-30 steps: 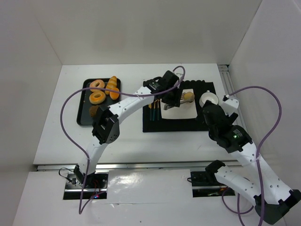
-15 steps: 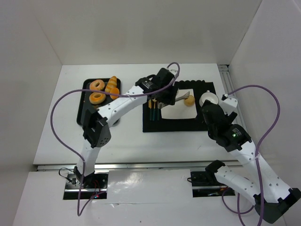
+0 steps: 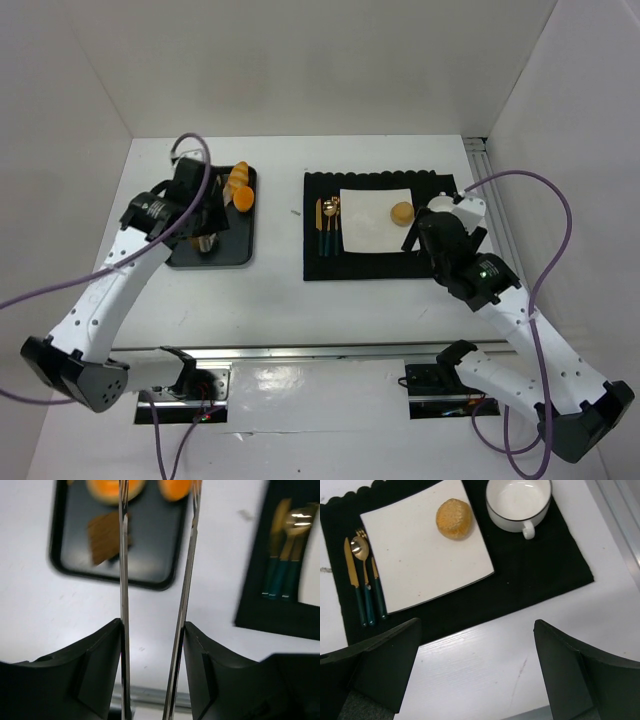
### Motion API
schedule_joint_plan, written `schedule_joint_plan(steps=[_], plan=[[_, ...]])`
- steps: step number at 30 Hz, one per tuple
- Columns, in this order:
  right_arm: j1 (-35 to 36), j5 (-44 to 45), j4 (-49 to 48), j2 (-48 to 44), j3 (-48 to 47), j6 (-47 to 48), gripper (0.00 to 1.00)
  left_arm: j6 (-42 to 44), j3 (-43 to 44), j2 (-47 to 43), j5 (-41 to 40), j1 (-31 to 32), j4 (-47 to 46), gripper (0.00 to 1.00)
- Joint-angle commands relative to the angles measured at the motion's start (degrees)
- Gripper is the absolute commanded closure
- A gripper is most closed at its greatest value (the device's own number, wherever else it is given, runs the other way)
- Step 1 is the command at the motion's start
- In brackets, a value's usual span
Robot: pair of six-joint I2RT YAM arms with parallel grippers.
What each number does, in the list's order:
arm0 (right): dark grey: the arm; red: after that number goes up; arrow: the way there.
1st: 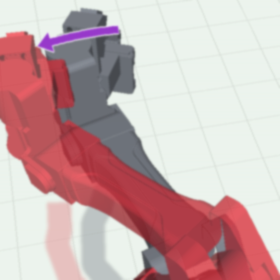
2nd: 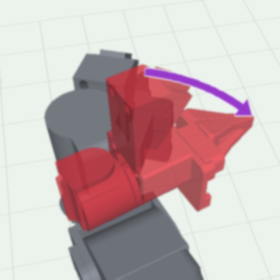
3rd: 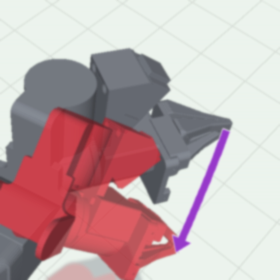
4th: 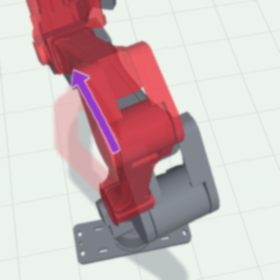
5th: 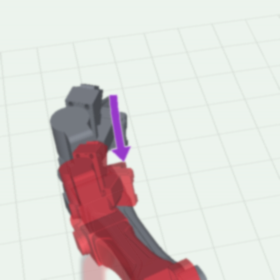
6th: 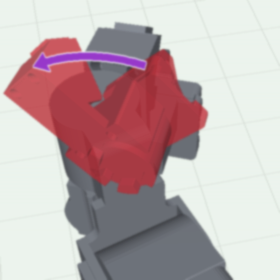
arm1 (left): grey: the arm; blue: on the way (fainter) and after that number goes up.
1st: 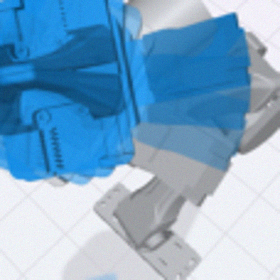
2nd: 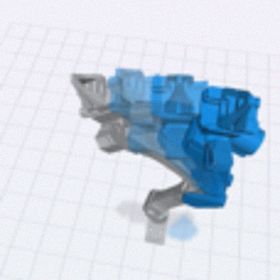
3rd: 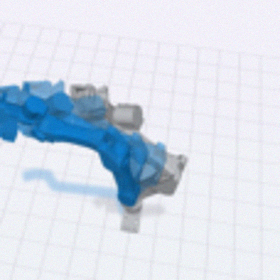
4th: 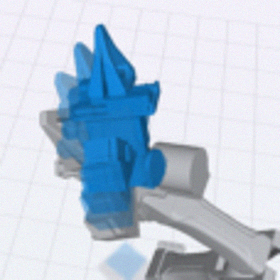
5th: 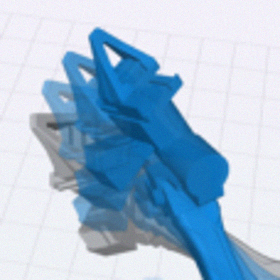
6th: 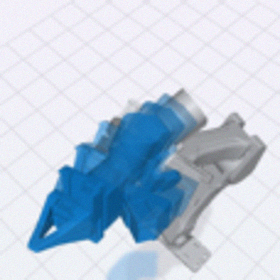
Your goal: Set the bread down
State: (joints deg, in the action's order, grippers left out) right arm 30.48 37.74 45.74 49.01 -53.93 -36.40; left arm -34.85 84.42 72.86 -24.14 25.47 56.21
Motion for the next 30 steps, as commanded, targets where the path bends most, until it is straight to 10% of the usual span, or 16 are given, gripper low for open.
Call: schedule_joint_plan(steps=[1,13,30], plan=[[-0.33,-2.57,-6.27,0.73,0.4,1.42,0.0,-3.38,-6.35,-5.69,1.36,-7.09,4.79,0.38],[-0.33,-6.36,-8.91,3.28,-0.12,3.18,0.0,0.74,-21.92,-10.37,19.02,-28.09,-4.69,0.34],[-0.33,-7.41,-8.91,3.81,0.41,3.18,0.0,2.42,-28.17,-9.75,33.73,-35.05,-12.96,0.37]])
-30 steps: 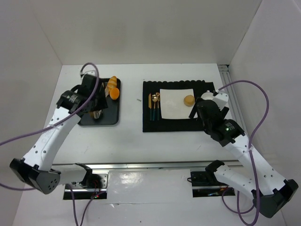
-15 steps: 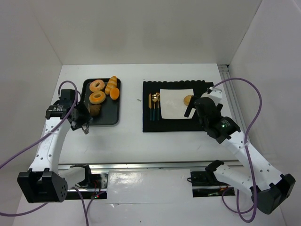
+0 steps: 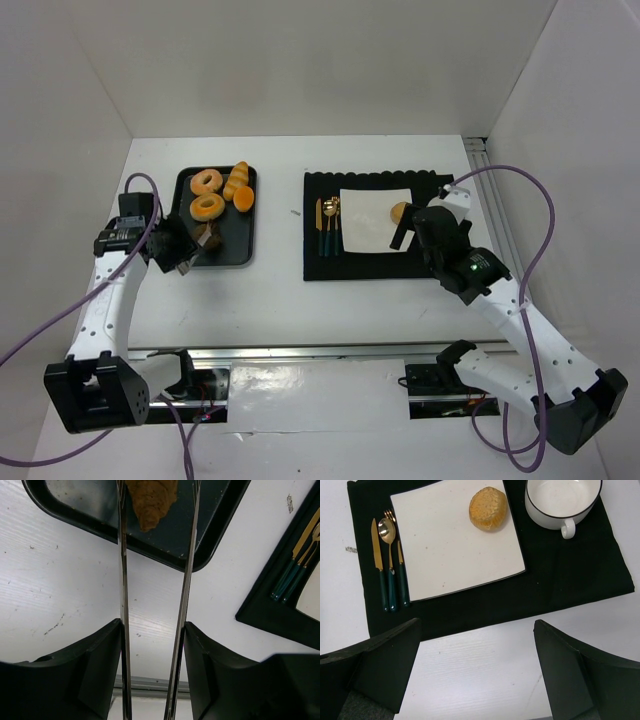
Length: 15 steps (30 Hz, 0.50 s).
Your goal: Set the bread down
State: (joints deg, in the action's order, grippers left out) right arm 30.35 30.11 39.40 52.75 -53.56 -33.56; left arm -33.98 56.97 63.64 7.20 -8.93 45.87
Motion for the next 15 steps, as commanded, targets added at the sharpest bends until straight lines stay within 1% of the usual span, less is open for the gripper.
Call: schedule_joint_plan(steps=[1,2,6,8,9,10,13,14,15], plan=[[-0.2,0.21,-2.57,0.07,0.04,0.34,0.0,1.54,-1.33,-0.53,2.38,-1.35,-3.23,0.38],[-0.2,-0.31,-2.57,0.59,0.04,0.34,0.0,1.54,-1.34,0.08,2.38,-1.35,-3.24,0.38],[-0.2,-0.31,-2.57,1.12,0.04,0.34,0.0,2.07,-2.65,1.31,4.04,-1.88,-4.65,0.44],[-0.2,-0.31,-2.57,1.13,0.04,0.34,0.0,2.07,-2.65,1.84,4.05,-1.88,-4.65,0.49],[-0.2,-0.31,-2.57,1.13,0.04,0.34,0.0,1.46,-2.65,1.23,4.05,-1.88,-4.65,0.52],[-0.2,-0.31,-2.57,1.13,0.04,0.34,0.0,1.46,-1.78,0.18,3.53,-1.88,-4.04,0.58],[-0.2,-0.31,-2.57,0.6,0.04,-0.18,0.0,1.46,0.94,-1.67,2.99,-2.41,-1.75,0.69],[-0.2,-0.31,-2.57,0.6,-0.49,-0.19,0.0,2.07,3.73,-2.89,2.47,-2.41,-0.61,0.74],[-0.2,-0.31,-2.05,0.6,-0.49,-0.19,0.0,3.03,5.24,-3.6,2.47,-2.41,0.35,0.75]])
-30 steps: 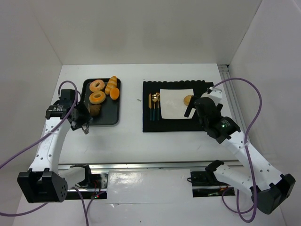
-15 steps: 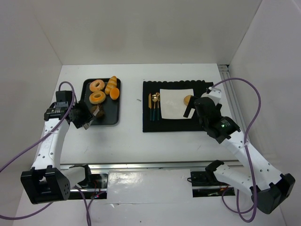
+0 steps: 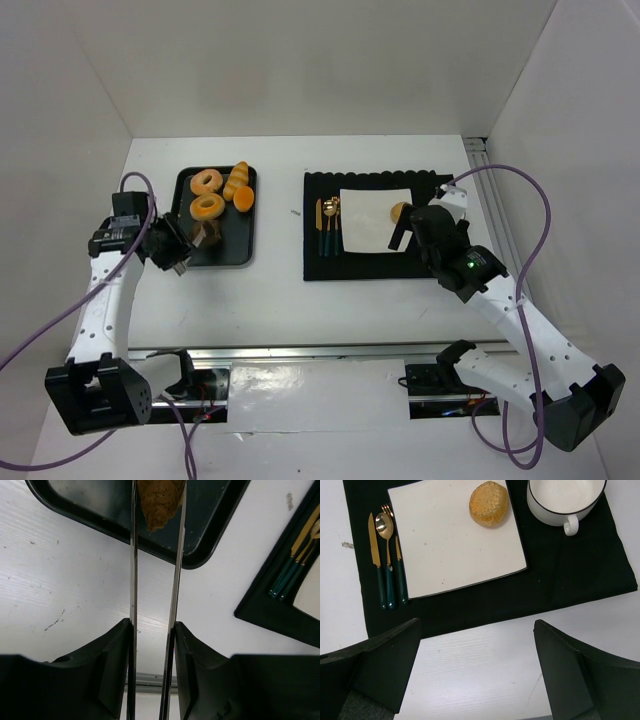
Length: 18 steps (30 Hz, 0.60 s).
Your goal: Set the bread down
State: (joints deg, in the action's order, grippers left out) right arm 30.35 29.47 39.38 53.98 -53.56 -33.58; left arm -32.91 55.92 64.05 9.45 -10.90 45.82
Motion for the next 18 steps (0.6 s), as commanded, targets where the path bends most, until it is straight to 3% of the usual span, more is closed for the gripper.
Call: schedule_joint_plan(steps=[1,8,13,18], plan=[[-0.2,0.32,-2.02,-0.63,-0.49,-0.17,0.0,2.58,8.92,-4.72,0.21,0.08,1.19,0.75],[-0.2,0.85,-2.55,-0.54,-1.02,-0.17,0.0,4.7,14.57,-4.2,1.26,10.97,1.74,0.84],[-0.2,2.77,-1.93,-0.54,-2.68,-0.17,0.0,1.36,13.34,-0.61,10.13,21.6,-9.57,0.84],[-0.2,5.06,-0.71,-2.29,-3.22,-0.69,0.0,-2.6,14.91,8.35,10.15,36.1,-19.0,0.84]])
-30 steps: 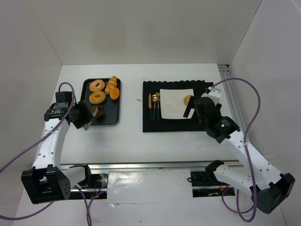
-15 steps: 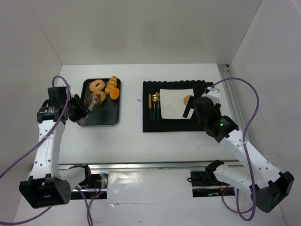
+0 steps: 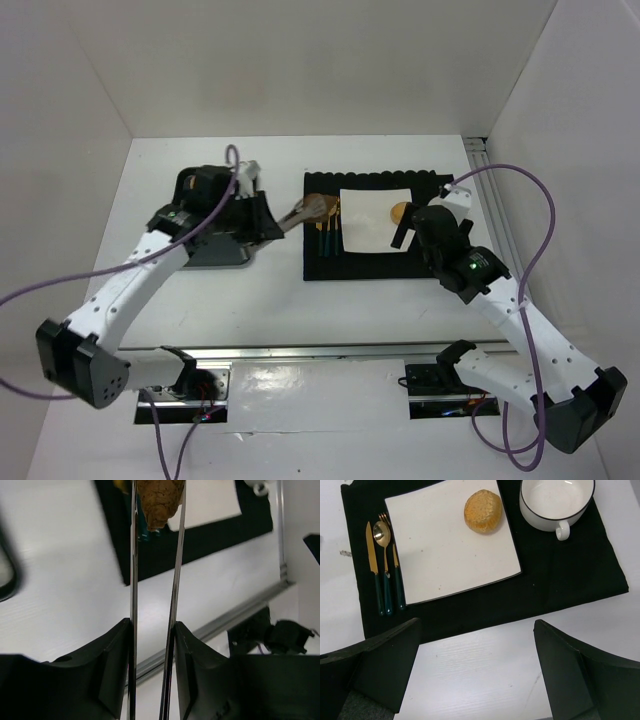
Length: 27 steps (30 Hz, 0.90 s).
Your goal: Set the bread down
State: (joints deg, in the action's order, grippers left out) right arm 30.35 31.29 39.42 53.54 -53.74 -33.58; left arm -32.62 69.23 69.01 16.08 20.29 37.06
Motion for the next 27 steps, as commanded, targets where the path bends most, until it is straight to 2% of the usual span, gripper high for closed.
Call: schedule_joint_plan(steps=[1,4,12,13,15,16,18,23,25,27], plan=[[-0.2,3.25,-0.75,-2.38,-3.56,-0.69,0.0,-3.41,2.48,6.71,4.13,6.32,-11.9,0.84],[-0.2,3.78,0.83,-2.91,-4.09,-1.3,0.0,-6.22,5.46,13.74,1.43,11.33,-15.95,0.84],[-0.72,4.31,3.3,-3.97,-3.57,-2.53,0.0,-7.02,12.06,26.78,-2.54,16.18,-17.9,0.82],[-0.73,4.31,3.3,-3.97,-3.57,-2.54,0.0,-6.5,12.68,28.35,-2.54,16.96,-17.38,0.73],[-0.73,4.31,3.91,-3.97,-3.57,-2.54,0.0,-5.97,14.87,29.77,-3.07,17.5,-14.92,0.66],[-0.73,4.31,3.91,-3.97,-3.57,-2.54,0.0,-5.96,15.49,29.78,-3.76,18.19,-14.3,0.57],[-0.73,4.31,3.91,-3.97,-3.04,-2.54,0.0,-4.74,17.16,30.48,-5.61,18.2,-12.81,0.49],[-0.73,4.31,3.91,-3.97,-3.04,-2.54,0.0,-2.54,20.58,30.48,-7.98,19.34,-9.03,0.46],[-0.73,4.31,3.91,-3.97,-3.04,-2.54,0.0,-1.83,21.12,29.96,-9.04,19.87,-7.28,0.38],[-0.73,4.31,3.39,-3.97,-3.04,-2.54,0.0,-1.3,21.91,29.95,-9.84,19.87,-7.26,0.37]])
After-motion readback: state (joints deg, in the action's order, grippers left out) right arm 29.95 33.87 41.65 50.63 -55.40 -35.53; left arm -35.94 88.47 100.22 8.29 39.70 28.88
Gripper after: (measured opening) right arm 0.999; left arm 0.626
